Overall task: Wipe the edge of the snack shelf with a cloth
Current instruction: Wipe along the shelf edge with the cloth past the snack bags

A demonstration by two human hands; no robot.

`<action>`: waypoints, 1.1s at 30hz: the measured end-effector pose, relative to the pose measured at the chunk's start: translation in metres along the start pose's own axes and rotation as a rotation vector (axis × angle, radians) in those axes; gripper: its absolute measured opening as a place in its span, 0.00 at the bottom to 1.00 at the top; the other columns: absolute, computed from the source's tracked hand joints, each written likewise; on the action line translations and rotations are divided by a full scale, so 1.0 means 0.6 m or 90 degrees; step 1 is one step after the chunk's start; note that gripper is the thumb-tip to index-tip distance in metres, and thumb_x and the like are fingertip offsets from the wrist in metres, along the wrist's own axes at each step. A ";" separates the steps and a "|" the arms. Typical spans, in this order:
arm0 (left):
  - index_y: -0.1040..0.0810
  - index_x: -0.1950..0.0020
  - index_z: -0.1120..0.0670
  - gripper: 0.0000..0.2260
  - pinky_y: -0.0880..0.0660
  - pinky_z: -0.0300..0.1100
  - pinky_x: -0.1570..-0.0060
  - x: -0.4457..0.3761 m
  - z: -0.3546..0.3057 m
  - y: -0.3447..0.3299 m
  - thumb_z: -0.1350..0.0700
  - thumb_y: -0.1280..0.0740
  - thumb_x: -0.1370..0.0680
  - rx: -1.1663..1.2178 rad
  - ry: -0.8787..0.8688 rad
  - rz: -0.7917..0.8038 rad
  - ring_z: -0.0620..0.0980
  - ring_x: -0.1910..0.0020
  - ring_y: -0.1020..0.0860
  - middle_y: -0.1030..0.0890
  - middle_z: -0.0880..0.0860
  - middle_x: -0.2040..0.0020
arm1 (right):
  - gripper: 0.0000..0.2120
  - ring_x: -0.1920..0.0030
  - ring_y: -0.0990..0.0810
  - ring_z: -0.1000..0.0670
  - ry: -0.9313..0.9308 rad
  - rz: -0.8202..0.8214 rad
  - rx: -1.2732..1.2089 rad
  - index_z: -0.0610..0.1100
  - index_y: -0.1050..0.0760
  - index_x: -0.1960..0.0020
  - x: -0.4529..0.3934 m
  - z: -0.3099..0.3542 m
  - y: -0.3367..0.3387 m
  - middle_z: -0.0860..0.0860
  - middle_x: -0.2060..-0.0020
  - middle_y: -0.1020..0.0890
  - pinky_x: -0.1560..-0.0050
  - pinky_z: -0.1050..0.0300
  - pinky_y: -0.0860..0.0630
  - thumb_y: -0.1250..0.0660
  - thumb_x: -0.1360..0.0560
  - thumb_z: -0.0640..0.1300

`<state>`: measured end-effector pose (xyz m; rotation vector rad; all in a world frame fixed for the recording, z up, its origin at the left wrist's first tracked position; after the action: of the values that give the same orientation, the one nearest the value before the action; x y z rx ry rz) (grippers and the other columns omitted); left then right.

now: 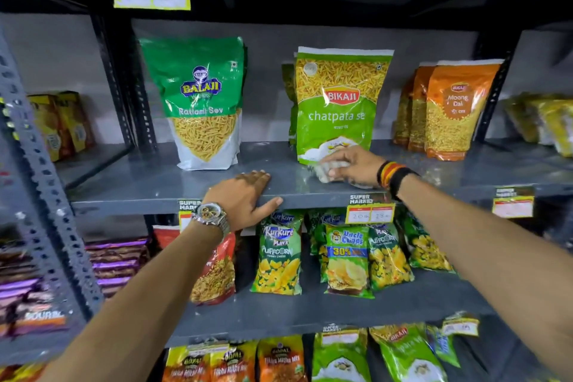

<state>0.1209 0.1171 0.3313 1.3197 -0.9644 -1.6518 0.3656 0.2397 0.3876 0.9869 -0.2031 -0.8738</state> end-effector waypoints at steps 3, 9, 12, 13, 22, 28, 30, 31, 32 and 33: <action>0.35 0.22 0.53 0.39 0.24 0.55 0.37 0.002 0.002 0.001 0.28 0.55 0.22 0.001 -0.003 0.002 0.54 0.28 0.28 0.30 0.53 0.24 | 0.16 0.38 0.21 0.47 0.005 -0.002 0.044 0.51 0.21 0.37 0.032 0.012 -0.033 0.49 0.39 0.18 0.39 0.55 0.26 0.31 0.24 0.42; 0.35 0.22 0.53 0.38 0.24 0.55 0.37 0.002 0.004 -0.004 0.29 0.53 0.21 0.015 0.001 0.004 0.55 0.28 0.28 0.30 0.54 0.24 | 0.16 0.53 0.21 0.70 0.006 0.024 -0.033 0.50 0.22 0.37 0.079 0.030 0.043 0.70 0.52 0.18 0.46 0.64 0.26 0.31 0.23 0.40; 0.37 0.21 0.53 0.37 0.27 0.53 0.34 0.001 0.002 0.000 0.29 0.52 0.21 0.009 0.009 0.007 0.54 0.27 0.30 0.32 0.52 0.22 | 0.17 0.35 0.24 0.51 -0.022 -0.087 0.004 0.49 0.22 0.35 0.038 -0.010 0.077 0.51 0.35 0.22 0.38 0.57 0.30 0.31 0.23 0.39; 0.38 0.21 0.52 0.37 0.27 0.52 0.34 0.001 -0.001 0.004 0.30 0.52 0.21 0.008 0.011 0.006 0.54 0.26 0.30 0.33 0.52 0.22 | 0.17 0.34 0.24 0.48 -0.037 -0.093 0.036 0.51 0.21 0.36 0.024 -0.023 0.078 0.50 0.34 0.22 0.37 0.55 0.29 0.31 0.23 0.40; 0.41 0.19 0.50 0.42 0.35 0.50 0.27 -0.002 -0.003 0.001 0.26 0.57 0.24 0.017 0.036 0.058 0.52 0.24 0.34 0.36 0.51 0.20 | 0.18 0.26 0.33 0.48 0.011 -0.027 0.130 0.52 0.24 0.33 -0.029 -0.088 0.021 0.51 0.27 0.30 0.30 0.56 0.36 0.33 0.22 0.42; 0.42 0.19 0.51 0.44 0.35 0.50 0.27 -0.028 -0.061 0.014 0.24 0.59 0.26 0.028 0.032 0.052 0.52 0.24 0.33 0.36 0.52 0.20 | 0.18 0.31 0.31 0.55 0.074 0.081 0.055 0.53 0.25 0.32 -0.006 -0.082 0.096 0.55 0.30 0.27 0.36 0.58 0.34 0.33 0.22 0.45; 0.41 0.19 0.52 0.44 0.34 0.51 0.27 -0.048 -0.102 0.013 0.25 0.57 0.26 0.035 0.025 0.057 0.53 0.24 0.34 0.36 0.52 0.20 | 0.17 0.35 0.25 0.49 0.066 0.021 0.056 0.54 0.23 0.34 -0.011 -0.094 0.108 0.52 0.33 0.23 0.39 0.54 0.27 0.33 0.22 0.45; 0.41 0.19 0.53 0.44 0.34 0.51 0.27 -0.058 -0.118 0.010 0.24 0.57 0.26 0.037 0.024 0.063 0.53 0.24 0.34 0.36 0.53 0.20 | 0.16 0.36 0.23 0.47 0.065 0.018 0.073 0.53 0.22 0.35 -0.016 -0.102 0.100 0.50 0.34 0.22 0.40 0.54 0.26 0.32 0.23 0.44; 0.41 0.19 0.53 0.44 0.33 0.52 0.27 -0.067 -0.130 0.006 0.25 0.57 0.26 0.037 0.024 0.068 0.54 0.24 0.33 0.36 0.53 0.21 | 0.16 0.36 0.23 0.47 0.070 0.025 0.092 0.52 0.22 0.36 -0.023 -0.110 0.087 0.50 0.34 0.22 0.41 0.55 0.26 0.32 0.23 0.43; 0.40 0.19 0.53 0.44 0.33 0.52 0.28 -0.075 -0.137 0.002 0.25 0.56 0.26 0.035 0.026 0.072 0.54 0.24 0.33 0.36 0.53 0.21 | 0.16 0.35 0.24 0.46 0.076 0.028 0.107 0.52 0.22 0.36 -0.029 -0.118 0.071 0.49 0.33 0.22 0.41 0.57 0.28 0.32 0.23 0.43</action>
<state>0.2082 0.1509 0.3355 1.3061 -1.0480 -1.5181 0.4145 0.3085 0.3855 1.1831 -0.1980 -0.7640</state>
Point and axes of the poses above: each hand's wrist, its own x-axis away from the middle knuckle, its own y-axis out of the back of the hand, z = x × y, the point moved 3 cm from there along -x, towards the middle knuckle
